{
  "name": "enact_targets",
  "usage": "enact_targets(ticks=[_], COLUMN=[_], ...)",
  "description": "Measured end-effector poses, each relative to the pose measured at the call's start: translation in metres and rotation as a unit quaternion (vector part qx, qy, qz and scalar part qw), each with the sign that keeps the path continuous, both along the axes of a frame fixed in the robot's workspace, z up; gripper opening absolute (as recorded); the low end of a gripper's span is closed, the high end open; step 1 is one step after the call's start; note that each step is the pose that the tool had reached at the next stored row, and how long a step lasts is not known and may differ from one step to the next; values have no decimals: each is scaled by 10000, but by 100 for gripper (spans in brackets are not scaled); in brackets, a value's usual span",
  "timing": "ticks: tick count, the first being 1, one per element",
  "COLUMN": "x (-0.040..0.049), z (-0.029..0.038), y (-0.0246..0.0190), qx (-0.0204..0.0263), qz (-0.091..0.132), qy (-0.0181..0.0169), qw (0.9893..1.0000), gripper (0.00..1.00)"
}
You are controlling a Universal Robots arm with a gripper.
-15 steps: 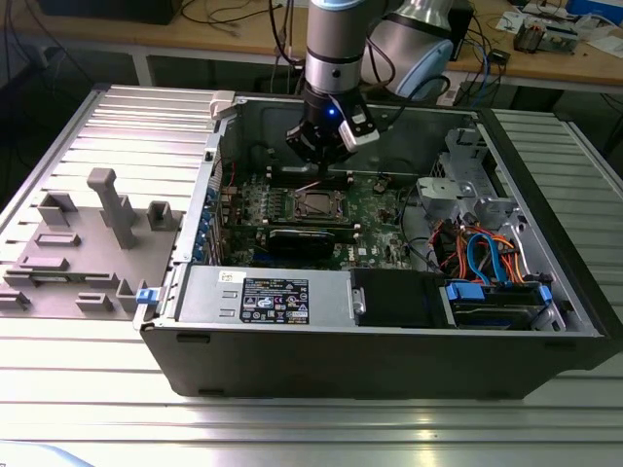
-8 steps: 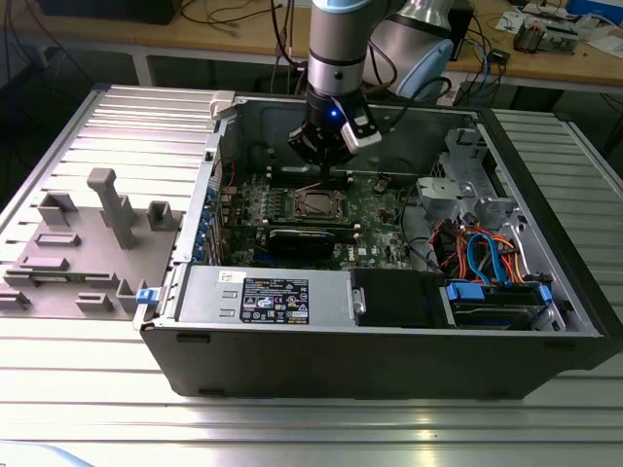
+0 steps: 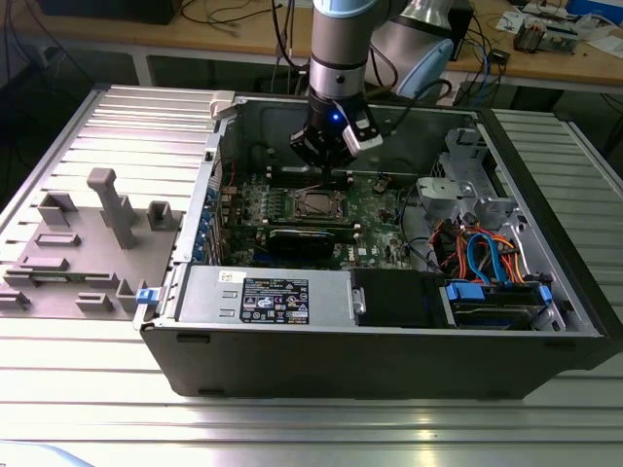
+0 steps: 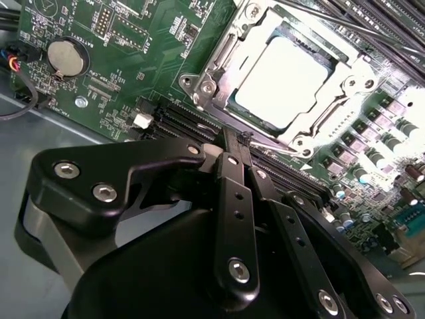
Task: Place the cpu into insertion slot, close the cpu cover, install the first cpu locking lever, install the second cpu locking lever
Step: 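Install the first cpu locking lever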
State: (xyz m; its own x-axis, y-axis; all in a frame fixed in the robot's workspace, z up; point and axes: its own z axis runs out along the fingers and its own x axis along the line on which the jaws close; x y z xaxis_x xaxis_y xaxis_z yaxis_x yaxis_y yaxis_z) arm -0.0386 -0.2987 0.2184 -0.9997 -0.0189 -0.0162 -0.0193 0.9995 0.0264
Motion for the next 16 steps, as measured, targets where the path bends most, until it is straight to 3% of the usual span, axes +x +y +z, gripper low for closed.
enact_targets(ticks=[16], x=[51], z=[-109], y=[0], qx=[0], qz=[-2], qy=[0], qw=[10000], gripper=[11])
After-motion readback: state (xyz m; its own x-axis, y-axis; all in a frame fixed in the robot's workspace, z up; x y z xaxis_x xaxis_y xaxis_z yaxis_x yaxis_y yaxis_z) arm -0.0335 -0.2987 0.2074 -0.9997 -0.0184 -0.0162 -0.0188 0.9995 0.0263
